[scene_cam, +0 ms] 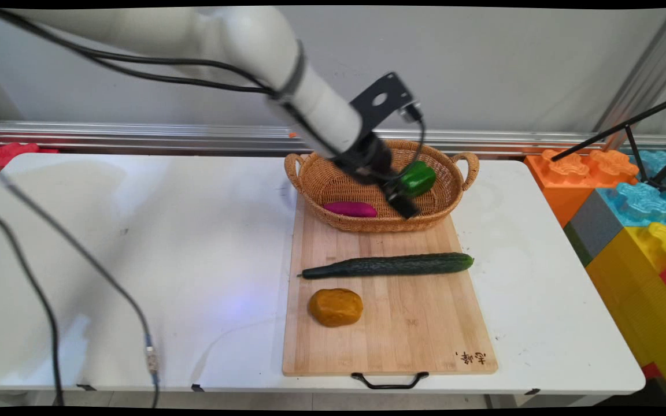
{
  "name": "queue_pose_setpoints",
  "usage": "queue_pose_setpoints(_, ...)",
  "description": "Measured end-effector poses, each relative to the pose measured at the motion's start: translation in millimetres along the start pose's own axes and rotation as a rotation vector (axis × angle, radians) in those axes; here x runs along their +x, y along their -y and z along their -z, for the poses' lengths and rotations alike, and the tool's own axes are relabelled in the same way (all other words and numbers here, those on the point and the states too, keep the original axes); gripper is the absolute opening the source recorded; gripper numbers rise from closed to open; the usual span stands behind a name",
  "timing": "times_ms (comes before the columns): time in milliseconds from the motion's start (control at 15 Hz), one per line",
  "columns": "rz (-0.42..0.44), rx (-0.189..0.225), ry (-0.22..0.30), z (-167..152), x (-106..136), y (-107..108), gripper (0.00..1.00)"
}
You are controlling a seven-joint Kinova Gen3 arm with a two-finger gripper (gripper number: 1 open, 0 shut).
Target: Pick up the potato from the cutting board
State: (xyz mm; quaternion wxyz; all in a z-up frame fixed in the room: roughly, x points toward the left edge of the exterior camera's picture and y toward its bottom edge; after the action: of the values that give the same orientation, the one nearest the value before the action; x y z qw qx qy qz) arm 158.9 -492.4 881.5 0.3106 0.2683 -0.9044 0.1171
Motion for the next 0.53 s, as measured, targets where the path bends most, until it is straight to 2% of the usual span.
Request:
queue_pose_setpoints(200, -0.05, -0.074, 0.074, 39, -30, -21, 1.0)
queue_pose_setpoints(533, -0.109, -0.146, 0.147, 74, -68, -38, 1.0)
